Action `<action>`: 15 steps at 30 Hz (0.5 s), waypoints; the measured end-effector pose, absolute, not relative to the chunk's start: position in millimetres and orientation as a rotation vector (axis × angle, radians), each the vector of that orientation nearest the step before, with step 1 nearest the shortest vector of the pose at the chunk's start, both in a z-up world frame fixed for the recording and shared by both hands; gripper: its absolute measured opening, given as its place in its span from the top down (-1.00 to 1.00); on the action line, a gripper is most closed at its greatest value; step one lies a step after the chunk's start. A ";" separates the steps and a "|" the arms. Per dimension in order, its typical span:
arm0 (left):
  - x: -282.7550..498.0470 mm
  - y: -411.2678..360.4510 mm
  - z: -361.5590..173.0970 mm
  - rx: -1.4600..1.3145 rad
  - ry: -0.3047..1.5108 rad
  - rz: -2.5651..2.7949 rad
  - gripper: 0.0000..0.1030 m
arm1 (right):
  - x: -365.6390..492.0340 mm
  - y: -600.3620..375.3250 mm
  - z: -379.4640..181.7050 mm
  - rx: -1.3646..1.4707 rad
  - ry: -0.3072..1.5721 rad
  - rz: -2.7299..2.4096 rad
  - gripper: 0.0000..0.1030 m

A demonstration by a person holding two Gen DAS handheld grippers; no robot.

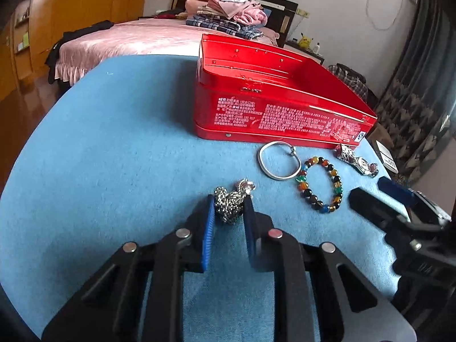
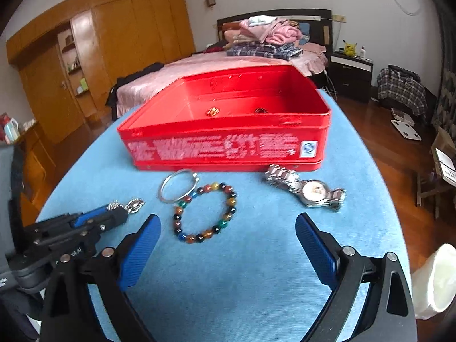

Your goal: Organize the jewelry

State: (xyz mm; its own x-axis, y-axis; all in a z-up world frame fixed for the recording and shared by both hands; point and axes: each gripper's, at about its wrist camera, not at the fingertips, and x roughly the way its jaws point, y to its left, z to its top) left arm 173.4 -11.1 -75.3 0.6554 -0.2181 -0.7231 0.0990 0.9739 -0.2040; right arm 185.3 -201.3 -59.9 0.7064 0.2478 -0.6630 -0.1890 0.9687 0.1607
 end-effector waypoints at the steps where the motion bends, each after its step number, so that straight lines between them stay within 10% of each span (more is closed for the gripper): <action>1: 172.9 -10.7 -74.6 -0.154 0.833 -0.179 0.67 | 186.1 -198.5 -61.0 0.077 0.754 0.249 -0.60; 15: 181.3 -14.0 -76.7 -0.139 0.852 -0.206 0.57 | 210.9 -193.9 -70.5 0.099 0.859 0.220 -0.02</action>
State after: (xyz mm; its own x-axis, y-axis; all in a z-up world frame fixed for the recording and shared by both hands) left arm 181.3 -14.0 -76.7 0.6405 -0.2351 -0.7311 0.1245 0.9712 -0.2033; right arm 210.9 -193.9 -70.5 0.6323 0.2319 -0.7392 -0.1522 0.9727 0.1749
